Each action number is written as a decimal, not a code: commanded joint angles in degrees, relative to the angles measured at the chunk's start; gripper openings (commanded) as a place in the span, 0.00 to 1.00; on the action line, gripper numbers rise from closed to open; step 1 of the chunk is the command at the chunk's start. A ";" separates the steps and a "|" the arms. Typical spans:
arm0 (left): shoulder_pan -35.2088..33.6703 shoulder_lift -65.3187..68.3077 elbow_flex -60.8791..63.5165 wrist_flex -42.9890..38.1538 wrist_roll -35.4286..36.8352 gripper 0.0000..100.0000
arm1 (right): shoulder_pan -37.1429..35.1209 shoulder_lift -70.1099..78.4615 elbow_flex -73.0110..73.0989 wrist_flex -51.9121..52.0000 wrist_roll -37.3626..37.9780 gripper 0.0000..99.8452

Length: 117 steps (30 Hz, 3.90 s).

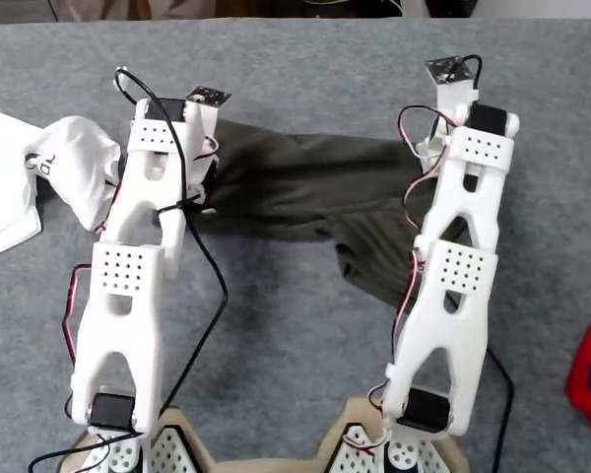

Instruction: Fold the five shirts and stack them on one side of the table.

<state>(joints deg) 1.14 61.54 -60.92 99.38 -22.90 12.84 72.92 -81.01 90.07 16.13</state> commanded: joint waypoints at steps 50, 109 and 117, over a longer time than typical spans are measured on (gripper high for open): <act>-8.70 8.48 -17.14 -18.37 1.14 0.05 | -8.84 -33.01 49.63 2.90 12.75 0.03; -2.99 -34.86 41.14 -5.89 -8.18 0.02 | -8.22 -29.58 26.95 4.66 24.00 0.03; 1.23 -54.90 45.89 -1.05 -8.18 0.02 | -8.75 -36.79 10.95 12.40 25.58 0.03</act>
<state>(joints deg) 0.62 16.44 -17.67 97.27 -30.73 4.40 43.03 -67.56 101.32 40.40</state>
